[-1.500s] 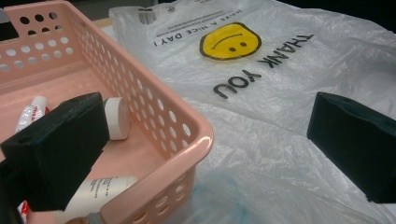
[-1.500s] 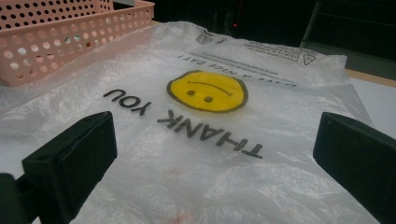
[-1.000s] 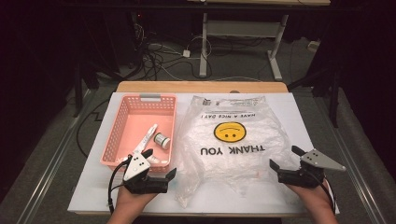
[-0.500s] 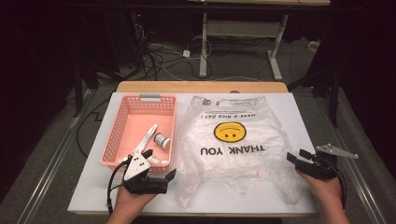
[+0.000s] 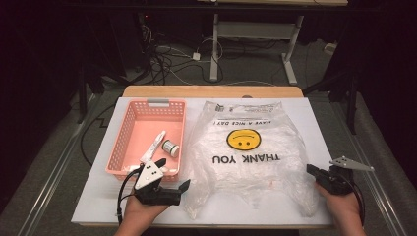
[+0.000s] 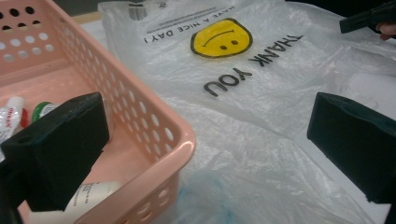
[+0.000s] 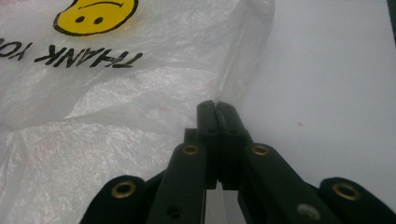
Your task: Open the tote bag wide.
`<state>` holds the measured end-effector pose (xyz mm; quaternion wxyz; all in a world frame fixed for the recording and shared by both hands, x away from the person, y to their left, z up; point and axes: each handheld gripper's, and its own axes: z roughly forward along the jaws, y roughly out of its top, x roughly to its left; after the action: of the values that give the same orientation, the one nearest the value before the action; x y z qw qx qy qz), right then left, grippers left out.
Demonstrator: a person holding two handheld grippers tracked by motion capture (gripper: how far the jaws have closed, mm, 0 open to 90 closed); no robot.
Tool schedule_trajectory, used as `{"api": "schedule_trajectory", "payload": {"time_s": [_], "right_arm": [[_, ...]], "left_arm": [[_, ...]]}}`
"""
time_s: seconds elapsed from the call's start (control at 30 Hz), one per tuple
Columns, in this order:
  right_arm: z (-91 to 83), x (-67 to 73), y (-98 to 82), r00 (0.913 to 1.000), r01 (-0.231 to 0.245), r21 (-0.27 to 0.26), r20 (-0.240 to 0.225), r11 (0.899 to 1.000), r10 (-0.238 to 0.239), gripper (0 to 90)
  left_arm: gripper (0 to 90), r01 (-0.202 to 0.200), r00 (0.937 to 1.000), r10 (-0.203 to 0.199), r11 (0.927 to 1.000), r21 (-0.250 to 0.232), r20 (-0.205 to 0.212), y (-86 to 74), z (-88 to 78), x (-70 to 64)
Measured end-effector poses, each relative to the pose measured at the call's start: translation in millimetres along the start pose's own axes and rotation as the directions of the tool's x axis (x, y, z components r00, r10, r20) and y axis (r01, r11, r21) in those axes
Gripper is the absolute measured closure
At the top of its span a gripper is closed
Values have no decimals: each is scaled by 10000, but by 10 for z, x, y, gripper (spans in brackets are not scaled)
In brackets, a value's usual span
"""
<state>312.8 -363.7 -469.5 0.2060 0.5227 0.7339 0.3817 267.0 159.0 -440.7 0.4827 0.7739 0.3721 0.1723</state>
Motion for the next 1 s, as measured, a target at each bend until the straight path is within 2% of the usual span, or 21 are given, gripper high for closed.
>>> {"api": "schedule_trajectory", "payload": {"time_s": [0.13, 0.27, 0.4, 0.43, 0.53, 0.57, 0.63, 0.67, 0.8, 0.83, 0.87, 0.93, 0.97, 1.0], "right_arm": [[-88, 34, -111, 9999, 120, 122, 114, 9999, -121, 900], [-199, 118, -192, 10000, -88, 109, -40, 9999, 89, 900], [-358, 291, -289, 9991, 407, 120, -157, 9991, -405, 900], [-442, 368, -344, 9981, 602, 97, -135, 9981, -600, 900], [-513, 419, -394, 9974, 710, 92, -155, 9974, -709, 899], [-564, 424, -430, 9974, 626, 64, -357, 9980, -623, 819], [-584, 410, -437, 9974, 502, 31, -519, 9987, -499, 794], [-619, 374, -406, 9969, 374, -329, -683, 9988, -396, 728], [-638, 327, -310, 9965, 416, -814, -684, 9958, -472, 623], [-614, 288, -215, 9969, 503, -971, -559, 9940, -559, 560], [-614, 288, -215, 9969, 503, -971, -559, 9940, -559, 560], [-567, 243, -109, 9968, 481, -1204, -569, 9916, -552, 474], [-535, 228, -55, 9959, 559, -1282, -629, 9902, -644, 454], [-453, 207, 46, 9949, 883, -1330, -374, 9872, -940, 409]], "left_arm": [[0, 132, 9999, -130, 9995, -271, 74, -6, -26, 21], [0, 200, 9998, -200, 9994, -277, 17, 9, -36, 42], [0, 421, 9990, -419, 9989, -210, 142, 6, -45, 73], [0, 439, 9989, -436, 9988, -211, 145, 1, -45, 78], [0, 500, 9987, -499, 9987, -99, 82, -7, -44, 77], [0, 576, 9983, -576, 9983, -56, 108, -8, -48, 79], [0, 667, 9976, -665, 9977, -76, 203, -10, -62, 86], [0, 670, 9974, -669, 9977, -54, 250, -10, -70, 88], [0, 490, 9987, -490, 9988, -47, 100, -23, -120, 99], [0, 485, 9988, -485, 9988, -25, 121, -28, -129, 105], [0, 492, 9987, -492, 9988, 2, 137, -35, -134, 113], [0, 492, 9988, -492, 9988, 84, 76, -44, -143, 129], [0, 468, 9989, -468, 9989, 96, -4, -45, -149, 135], [0, 468, 9989, -468, 9989, 95, -15, -43, -154, 143]]}}
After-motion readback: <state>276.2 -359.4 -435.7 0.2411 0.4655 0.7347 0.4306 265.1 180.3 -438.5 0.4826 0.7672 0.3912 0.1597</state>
